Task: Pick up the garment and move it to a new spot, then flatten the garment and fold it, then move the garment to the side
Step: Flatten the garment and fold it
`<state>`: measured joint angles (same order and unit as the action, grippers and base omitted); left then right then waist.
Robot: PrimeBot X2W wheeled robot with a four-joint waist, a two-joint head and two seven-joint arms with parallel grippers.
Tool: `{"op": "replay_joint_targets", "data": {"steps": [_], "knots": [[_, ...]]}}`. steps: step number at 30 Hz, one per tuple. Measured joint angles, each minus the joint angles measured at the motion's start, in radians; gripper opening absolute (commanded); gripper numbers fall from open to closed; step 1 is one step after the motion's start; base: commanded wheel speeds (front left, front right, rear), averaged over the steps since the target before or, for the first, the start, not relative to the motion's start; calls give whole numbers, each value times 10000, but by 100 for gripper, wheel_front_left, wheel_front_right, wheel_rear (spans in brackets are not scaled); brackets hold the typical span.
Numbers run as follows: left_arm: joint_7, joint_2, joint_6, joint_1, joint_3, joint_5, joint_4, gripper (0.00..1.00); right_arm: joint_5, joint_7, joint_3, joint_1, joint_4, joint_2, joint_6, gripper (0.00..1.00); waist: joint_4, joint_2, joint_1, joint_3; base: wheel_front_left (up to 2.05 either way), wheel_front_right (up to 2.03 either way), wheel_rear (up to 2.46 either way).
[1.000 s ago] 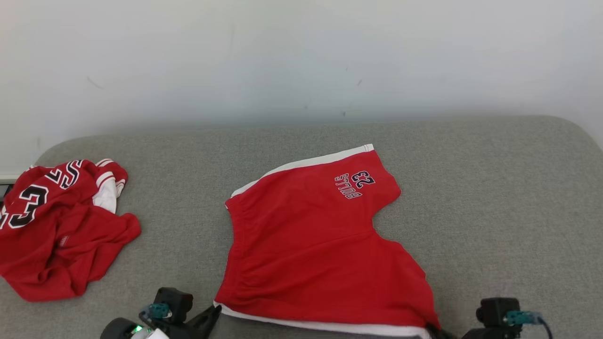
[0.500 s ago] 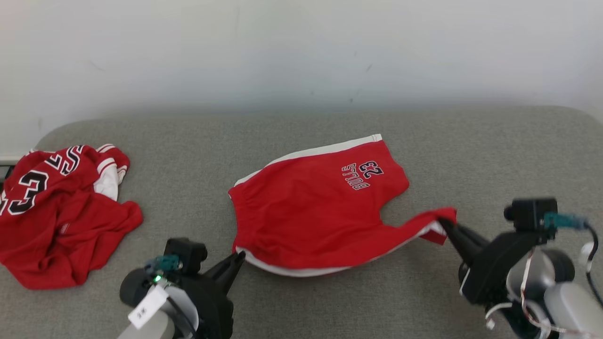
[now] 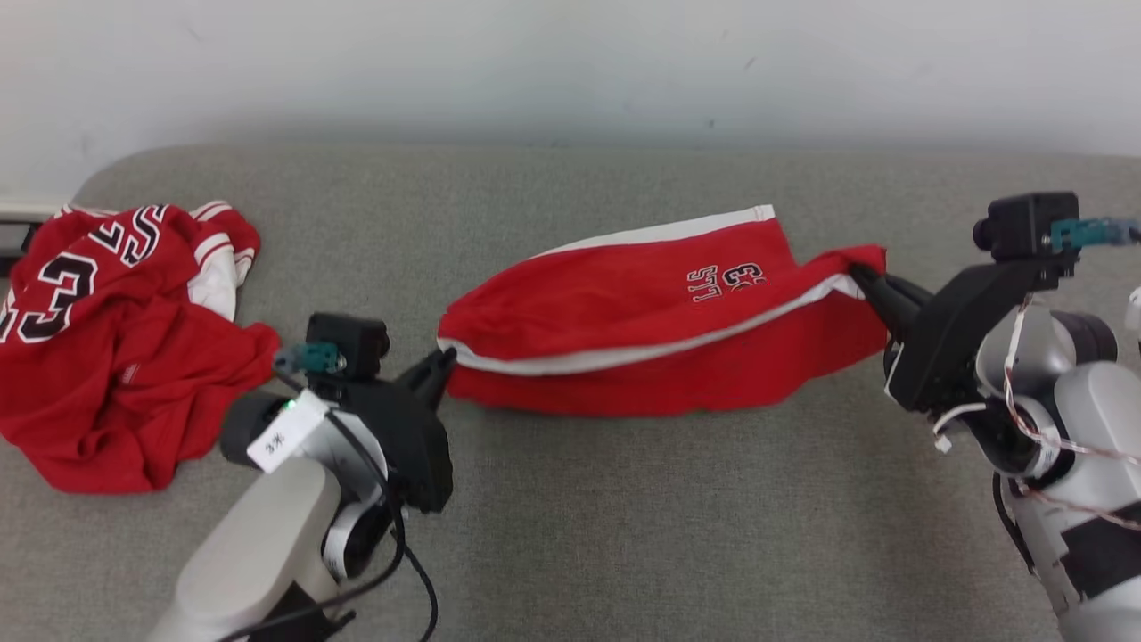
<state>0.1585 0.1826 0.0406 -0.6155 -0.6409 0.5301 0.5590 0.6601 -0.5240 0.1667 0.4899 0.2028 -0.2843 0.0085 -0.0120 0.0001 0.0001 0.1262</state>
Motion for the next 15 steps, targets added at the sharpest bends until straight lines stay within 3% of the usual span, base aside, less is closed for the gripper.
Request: {"op": "replay_joint_targets", "data": {"steps": [2,9,15], "knots": [[98,-107,-224,-474,130,-13,194,0,0,-130,25,598,516,92,-21,0,67,0,0,291,0,0,0],[261,-600,-357,-1399,155,-31,627,0,-42,-221,81,1771,1601,186,-84,0,163,0,1,1018,0,0,0],[242,-849,-861,-2093,405,-140,1216,0,-153,-100,221,2782,2592,313,0,0,229,1,1,1583,0,0,0]]}}
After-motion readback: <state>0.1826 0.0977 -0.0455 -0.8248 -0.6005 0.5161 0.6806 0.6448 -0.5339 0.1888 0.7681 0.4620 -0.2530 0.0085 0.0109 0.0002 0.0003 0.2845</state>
